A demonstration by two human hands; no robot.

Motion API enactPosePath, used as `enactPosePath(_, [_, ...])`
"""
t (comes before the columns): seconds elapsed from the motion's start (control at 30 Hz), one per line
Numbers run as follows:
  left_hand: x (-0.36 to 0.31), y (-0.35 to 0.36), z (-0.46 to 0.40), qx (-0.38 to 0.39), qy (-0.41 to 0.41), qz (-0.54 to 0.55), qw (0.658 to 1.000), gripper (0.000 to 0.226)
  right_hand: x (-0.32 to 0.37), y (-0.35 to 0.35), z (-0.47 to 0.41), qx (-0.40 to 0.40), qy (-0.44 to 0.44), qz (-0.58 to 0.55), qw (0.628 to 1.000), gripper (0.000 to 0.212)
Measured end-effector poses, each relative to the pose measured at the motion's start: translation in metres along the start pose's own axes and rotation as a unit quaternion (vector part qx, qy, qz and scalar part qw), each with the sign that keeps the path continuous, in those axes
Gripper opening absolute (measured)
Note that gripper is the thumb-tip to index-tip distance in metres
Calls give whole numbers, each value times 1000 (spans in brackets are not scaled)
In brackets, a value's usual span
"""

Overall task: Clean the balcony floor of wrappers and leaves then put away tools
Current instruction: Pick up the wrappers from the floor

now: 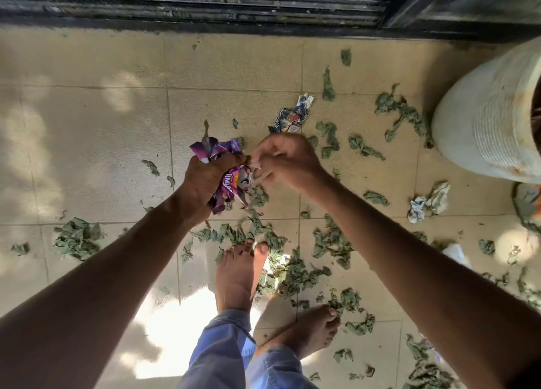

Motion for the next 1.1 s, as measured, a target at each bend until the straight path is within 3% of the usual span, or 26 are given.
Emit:
enactPosePath(0.07, [6, -14, -1, -20, 2, 14, 1000, 12, -3, -31, -21, -107, -22, 129, 986, 23])
enactPosePath(0.13, [8, -25, -4, -20, -6, 24, 999, 21, -11, -58, -42, -196, 27, 334, 922, 49])
enactPosePath(0.2, [16, -35, -4, -22, -18, 15, 999, 22, -26, -72, -63, -166, 92, 459, 868, 60])
enactPosePath(0.3, [24, -45, -4, -39, -26, 13, 999, 13, -39, -78, -79, -121, 96, 508, 848, 48])
enactPosePath(0.47, [30, -40, -2, -39, -37, 22, 998, 15, -28, -97, -55, -291, 82, 356, 884, 24])
enactPosePath(0.57, [27, -28, 1, -33, -30, 33, 998, 16, -20, -88, -17, -339, 39, 224, 913, 17])
enactPosePath(0.73, [22, 6, 13, -10, -26, 47, 999, 12, 6, -21, 45, -280, 1, 94, 955, 18])
enactPosePath(0.83, [20, 19, 27, -24, -45, 76, 996, 42, 26, 22, 72, -208, -36, 128, 969, 30])
enactPosePath(0.93, [11, 27, 44, -20, -43, 111, 993, 44, 44, 35, 82, -133, -10, -20, 991, 39])
enactPosePath(1.03, [-3, 35, 65, -2, -25, 151, 988, 52, 69, 40, 87, -118, -3, -179, 977, 49])
enactPosePath(1.1, [-17, 41, 81, 22, -6, 193, 981, 54, 95, 52, 92, -123, -15, -207, 970, 49])
Point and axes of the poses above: each hand's wrist, its own z-axis away from the middle knuckle, its own y-axis out of the palm, x = y × z, the point moved 6 cm from there along -z, towards the middle knuckle, and after that the axes turned 10 degrees about x, right-handed, at the moved point
